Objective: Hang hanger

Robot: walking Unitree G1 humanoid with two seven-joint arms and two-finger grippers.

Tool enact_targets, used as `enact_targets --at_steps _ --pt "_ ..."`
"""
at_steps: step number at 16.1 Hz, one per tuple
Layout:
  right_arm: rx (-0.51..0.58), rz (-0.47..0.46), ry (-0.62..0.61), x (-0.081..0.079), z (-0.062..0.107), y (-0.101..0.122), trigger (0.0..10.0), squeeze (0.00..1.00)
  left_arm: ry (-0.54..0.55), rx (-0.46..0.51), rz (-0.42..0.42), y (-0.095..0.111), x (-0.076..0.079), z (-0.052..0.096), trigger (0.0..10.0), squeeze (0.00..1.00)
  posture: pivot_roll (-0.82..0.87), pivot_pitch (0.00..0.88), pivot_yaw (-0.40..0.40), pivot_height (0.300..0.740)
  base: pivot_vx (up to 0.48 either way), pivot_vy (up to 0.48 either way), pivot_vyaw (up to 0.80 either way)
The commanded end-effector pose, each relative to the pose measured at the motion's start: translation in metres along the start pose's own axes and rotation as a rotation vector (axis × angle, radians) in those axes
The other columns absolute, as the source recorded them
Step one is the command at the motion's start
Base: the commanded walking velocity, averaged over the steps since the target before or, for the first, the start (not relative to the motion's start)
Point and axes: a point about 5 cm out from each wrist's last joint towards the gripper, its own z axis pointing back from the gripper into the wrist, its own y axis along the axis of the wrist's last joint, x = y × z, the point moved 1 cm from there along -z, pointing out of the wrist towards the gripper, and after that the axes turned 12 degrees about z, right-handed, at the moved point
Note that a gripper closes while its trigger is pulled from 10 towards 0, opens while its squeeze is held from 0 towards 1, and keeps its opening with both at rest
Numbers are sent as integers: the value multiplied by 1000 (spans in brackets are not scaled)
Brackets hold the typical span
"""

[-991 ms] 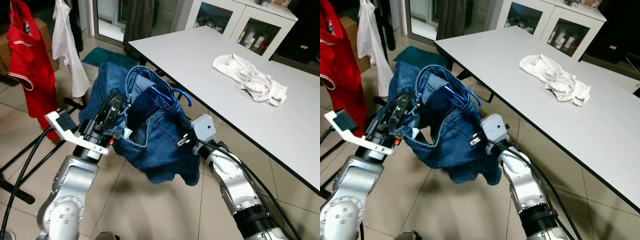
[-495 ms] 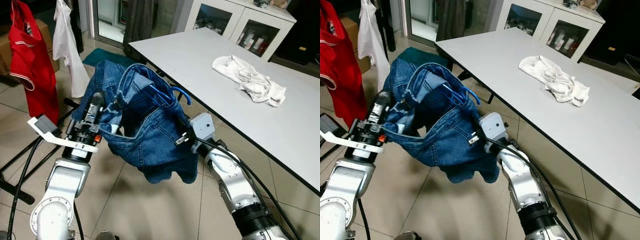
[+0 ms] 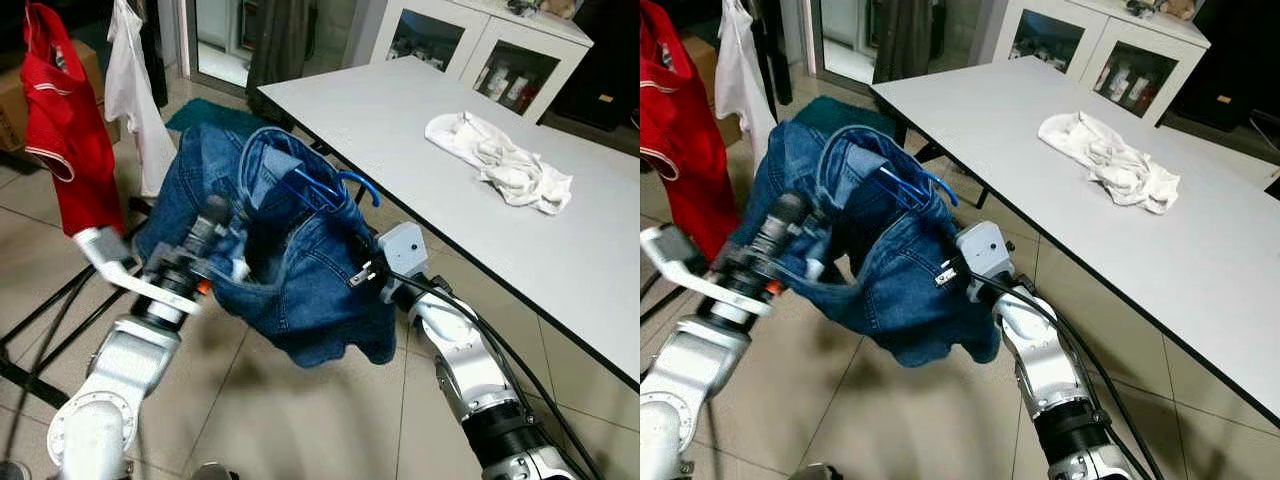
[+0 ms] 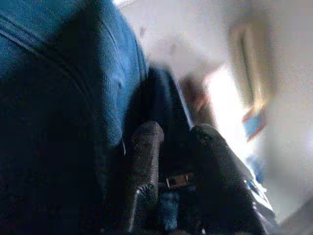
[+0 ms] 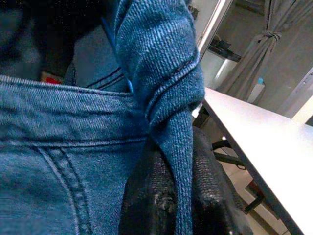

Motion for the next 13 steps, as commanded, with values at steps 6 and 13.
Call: enact_targets --at_steps 6,13 --pt "18 -17 75 -3 9 -1 0 0 -21 -163 -798 -6 3 -5 10000 0 201 72 -154 740 0 0 0" --pt "17 -19 74 -1 9 -2 0 0 -45 -67 -852 -11 2 -3 0 0 202 69 -157 740 0 0 0"
